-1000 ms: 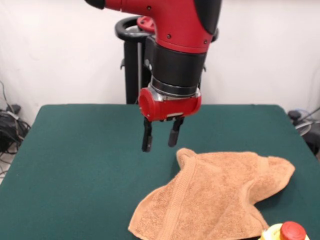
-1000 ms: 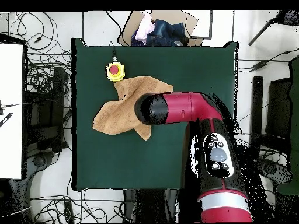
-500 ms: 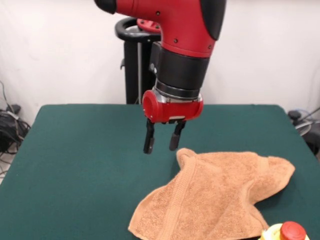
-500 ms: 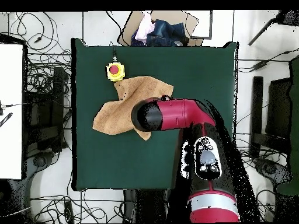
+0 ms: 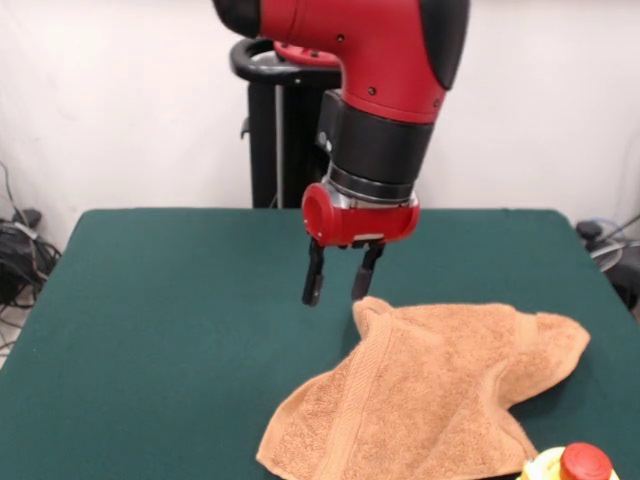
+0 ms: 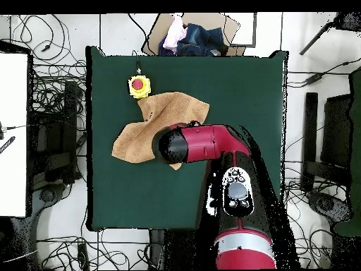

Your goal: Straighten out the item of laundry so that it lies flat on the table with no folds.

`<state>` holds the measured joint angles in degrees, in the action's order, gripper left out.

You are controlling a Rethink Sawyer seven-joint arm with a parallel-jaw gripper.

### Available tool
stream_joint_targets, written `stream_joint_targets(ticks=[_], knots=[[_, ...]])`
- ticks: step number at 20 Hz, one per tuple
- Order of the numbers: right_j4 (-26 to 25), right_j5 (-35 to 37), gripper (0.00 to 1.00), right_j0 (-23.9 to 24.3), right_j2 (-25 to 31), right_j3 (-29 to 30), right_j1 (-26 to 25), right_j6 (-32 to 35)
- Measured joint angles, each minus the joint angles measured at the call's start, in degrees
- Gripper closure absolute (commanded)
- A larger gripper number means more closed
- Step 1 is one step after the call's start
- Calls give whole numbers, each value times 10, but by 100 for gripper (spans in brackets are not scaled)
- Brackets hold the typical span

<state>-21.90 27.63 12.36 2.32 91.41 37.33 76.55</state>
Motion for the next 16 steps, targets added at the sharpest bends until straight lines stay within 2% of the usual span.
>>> stream_joint_targets(ticks=[16], knots=[[0,-4,0,-66,-60,0,-15,1]])
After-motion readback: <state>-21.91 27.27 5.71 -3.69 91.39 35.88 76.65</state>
